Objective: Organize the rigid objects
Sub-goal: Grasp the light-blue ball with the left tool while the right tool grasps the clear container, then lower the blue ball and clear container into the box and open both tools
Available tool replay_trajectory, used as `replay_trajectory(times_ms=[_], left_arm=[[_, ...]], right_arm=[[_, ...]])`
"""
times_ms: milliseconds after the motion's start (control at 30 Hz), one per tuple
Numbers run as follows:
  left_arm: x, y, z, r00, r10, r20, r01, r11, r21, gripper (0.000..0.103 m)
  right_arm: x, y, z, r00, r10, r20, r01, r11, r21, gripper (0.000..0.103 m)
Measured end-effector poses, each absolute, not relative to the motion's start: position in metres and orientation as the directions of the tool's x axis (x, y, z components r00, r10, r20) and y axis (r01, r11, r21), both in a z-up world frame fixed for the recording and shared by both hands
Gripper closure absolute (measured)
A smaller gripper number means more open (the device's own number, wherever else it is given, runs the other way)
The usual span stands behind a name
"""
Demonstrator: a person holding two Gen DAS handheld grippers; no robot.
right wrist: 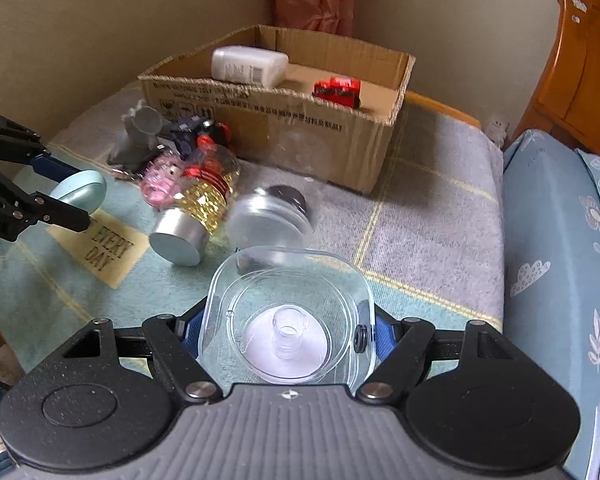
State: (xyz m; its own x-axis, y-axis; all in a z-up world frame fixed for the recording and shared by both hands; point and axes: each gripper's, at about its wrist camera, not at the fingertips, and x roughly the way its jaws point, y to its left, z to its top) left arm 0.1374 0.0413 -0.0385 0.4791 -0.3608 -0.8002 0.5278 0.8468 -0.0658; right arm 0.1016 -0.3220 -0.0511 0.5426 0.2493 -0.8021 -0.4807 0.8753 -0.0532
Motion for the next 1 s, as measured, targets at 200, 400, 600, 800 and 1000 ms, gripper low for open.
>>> replay_trajectory(times_ms=[200, 400, 600, 800, 1000], left_arm=[[0.144, 0.035, -0.011, 0.515, -0.383, -0.767, 0.543, 0.838, -0.054, 0.052], [0.174, 0.031, 0.019, 0.564, -0.402, -0.721, 0.540, 0.841, -0.046, 0.051], [0.238, 0.031, 0.034, 0.636, -0.335, -0.695, 0.471, 0.882, 0.005, 0.051], [0.284, 0.034, 0.021, 0.632, -0.295, -0.716, 0.424, 0.906, 0.001, 0.051], [0.290, 0.041, 0.005, 0.632, -0.286, -0.721, 0.383, 0.923, -0.030, 0.013]], right_arm=[[0.100, -0.321, -0.029, 0.562, 0.275, -0.780, -0.518, 0.852, -0.073, 0.023], [0.113, -0.318, -0.007, 0.584, 0.309, -0.751, -0.545, 0.834, -0.081, 0.023], [0.138, -0.320, 0.023, 0.616, 0.346, -0.708, -0.554, 0.829, -0.076, 0.023], [0.195, -0.303, 0.053, 0.666, 0.347, -0.660, -0.543, 0.832, -0.110, 0.022], [0.242, -0.280, 0.045, 0.650, 0.341, -0.679, -0.542, 0.834, -0.100, 0.023]])
